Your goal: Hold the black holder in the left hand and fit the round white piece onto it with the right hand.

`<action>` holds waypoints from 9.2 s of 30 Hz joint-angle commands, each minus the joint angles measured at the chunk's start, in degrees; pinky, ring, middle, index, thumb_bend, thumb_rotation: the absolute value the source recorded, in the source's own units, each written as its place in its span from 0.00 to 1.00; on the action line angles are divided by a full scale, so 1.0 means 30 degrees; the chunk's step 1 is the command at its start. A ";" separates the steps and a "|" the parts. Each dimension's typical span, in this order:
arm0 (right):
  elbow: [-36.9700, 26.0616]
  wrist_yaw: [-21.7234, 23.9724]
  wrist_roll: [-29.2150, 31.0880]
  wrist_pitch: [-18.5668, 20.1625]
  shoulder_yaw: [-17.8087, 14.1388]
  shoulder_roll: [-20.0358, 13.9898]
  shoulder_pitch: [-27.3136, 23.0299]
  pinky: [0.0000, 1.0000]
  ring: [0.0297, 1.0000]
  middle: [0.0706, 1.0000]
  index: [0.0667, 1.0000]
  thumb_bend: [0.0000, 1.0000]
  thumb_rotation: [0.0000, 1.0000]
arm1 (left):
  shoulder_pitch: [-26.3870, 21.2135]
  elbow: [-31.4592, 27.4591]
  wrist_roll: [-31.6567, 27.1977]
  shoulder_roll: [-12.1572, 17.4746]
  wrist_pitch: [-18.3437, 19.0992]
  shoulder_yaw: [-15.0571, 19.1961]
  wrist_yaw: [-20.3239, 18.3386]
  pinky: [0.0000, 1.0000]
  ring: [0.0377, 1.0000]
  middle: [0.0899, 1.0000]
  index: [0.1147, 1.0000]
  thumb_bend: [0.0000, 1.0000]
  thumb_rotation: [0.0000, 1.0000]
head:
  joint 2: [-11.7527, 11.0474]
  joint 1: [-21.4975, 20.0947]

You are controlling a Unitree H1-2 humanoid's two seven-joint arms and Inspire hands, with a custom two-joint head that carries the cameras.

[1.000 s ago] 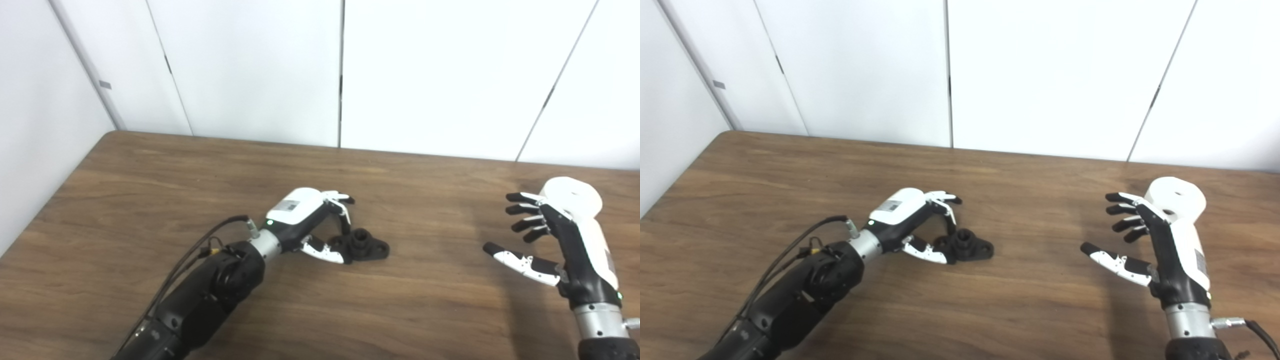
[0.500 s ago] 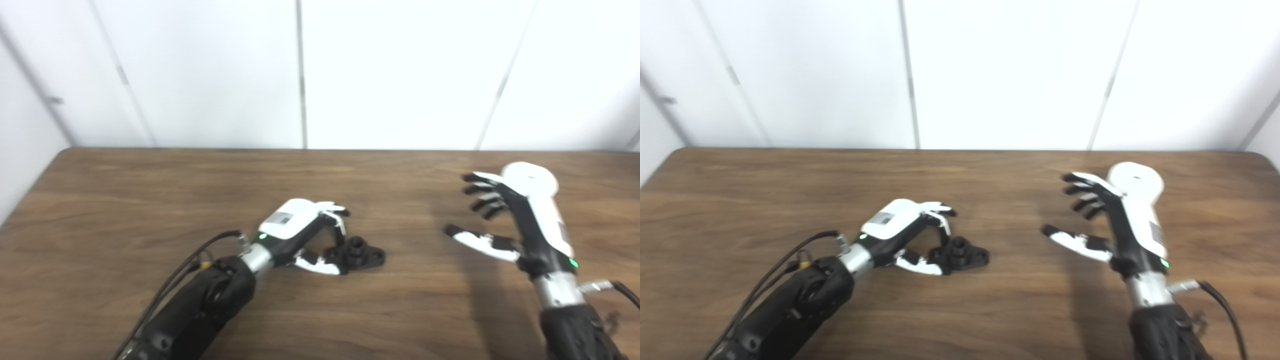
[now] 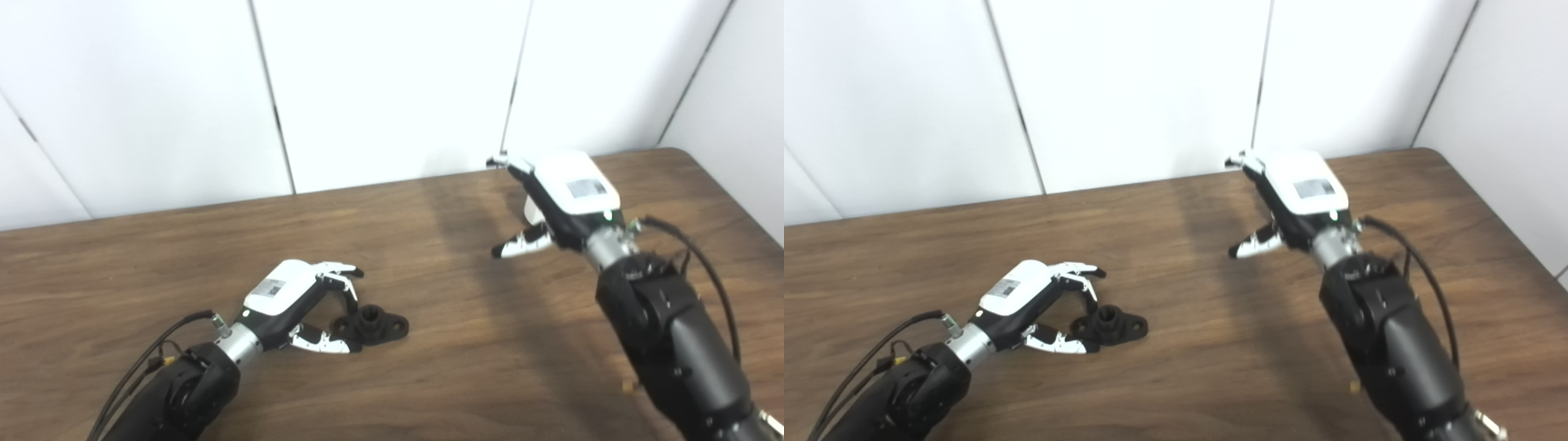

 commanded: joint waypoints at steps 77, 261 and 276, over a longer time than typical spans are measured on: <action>1.0968 -0.2816 0.1825 0.1240 0.1593 -0.2999 -0.4485 0.86 0.78 0.70 0.45 0.52 0.14 | 0.1718 -0.0929 -0.0437 0.1440 0.0401 0.0735 -0.3258 0.73 0.82 0.80 0.42 0.52 0.05 | 0.0177 -0.0612; 0.3107 0.2847 0.5959 -0.9914 0.5570 -0.0162 -0.4661 0.74 0.74 0.64 0.44 0.52 0.14 | 0.1004 -0.1567 0.1480 -0.1679 0.4140 -0.0909 -0.3553 0.73 0.88 0.85 0.42 0.52 0.07 | 0.6014 1.3548; 0.3384 0.2849 0.5656 -0.9782 0.5396 -0.0420 -0.4283 0.72 0.73 0.65 0.44 0.52 0.14 | 0.1086 -0.1983 0.1315 -0.1372 0.4421 -0.0869 -0.3782 0.71 0.88 0.86 0.41 0.52 0.07 | 0.6191 1.3434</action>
